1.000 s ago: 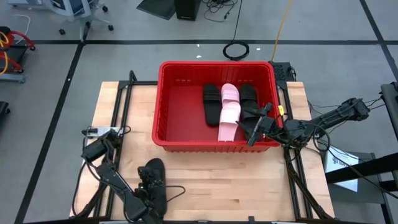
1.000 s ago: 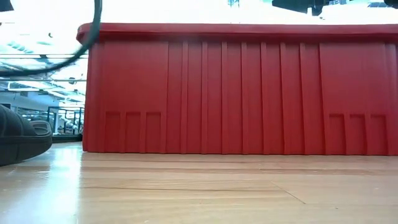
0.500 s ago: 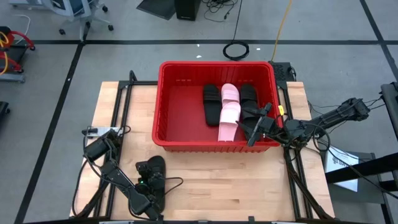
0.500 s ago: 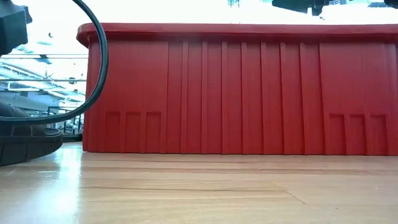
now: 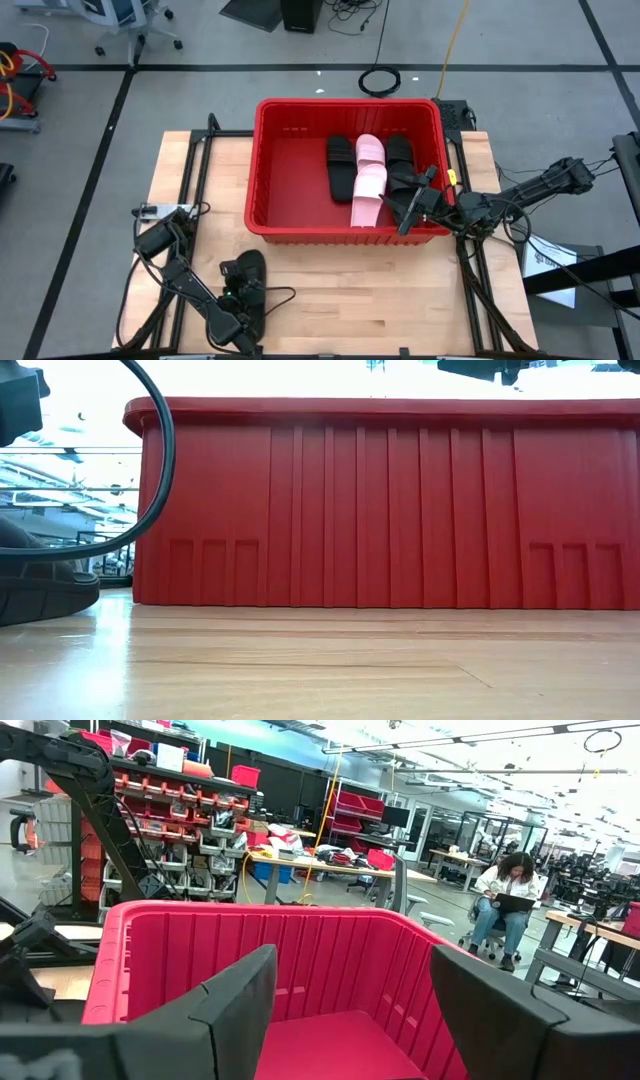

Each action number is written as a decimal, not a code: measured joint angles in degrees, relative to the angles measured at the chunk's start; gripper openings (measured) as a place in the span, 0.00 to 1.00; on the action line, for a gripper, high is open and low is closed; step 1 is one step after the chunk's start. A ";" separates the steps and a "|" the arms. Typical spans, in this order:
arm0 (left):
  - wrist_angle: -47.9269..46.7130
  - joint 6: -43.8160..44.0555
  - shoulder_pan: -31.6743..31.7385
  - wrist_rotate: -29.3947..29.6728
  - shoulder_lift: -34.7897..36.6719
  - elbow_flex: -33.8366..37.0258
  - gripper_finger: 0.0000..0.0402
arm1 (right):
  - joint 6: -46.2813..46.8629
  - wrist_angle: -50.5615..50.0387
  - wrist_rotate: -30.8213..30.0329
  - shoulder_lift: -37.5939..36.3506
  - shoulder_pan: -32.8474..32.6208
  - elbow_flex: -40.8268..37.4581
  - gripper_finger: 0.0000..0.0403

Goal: Pick and place slides into bin
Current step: Put the black slipper into the red container

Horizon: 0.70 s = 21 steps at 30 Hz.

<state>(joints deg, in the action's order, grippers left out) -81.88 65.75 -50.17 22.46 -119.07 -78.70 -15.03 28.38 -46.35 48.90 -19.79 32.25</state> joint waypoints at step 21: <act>0.09 -0.83 0.09 -0.05 0.07 -0.63 0.02 | -0.20 -0.44 0.00 0.00 0.02 0.00 0.63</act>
<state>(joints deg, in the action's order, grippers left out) -81.79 64.92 -50.09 22.41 -119.00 -79.32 -15.22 27.94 -46.35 48.90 -19.77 32.25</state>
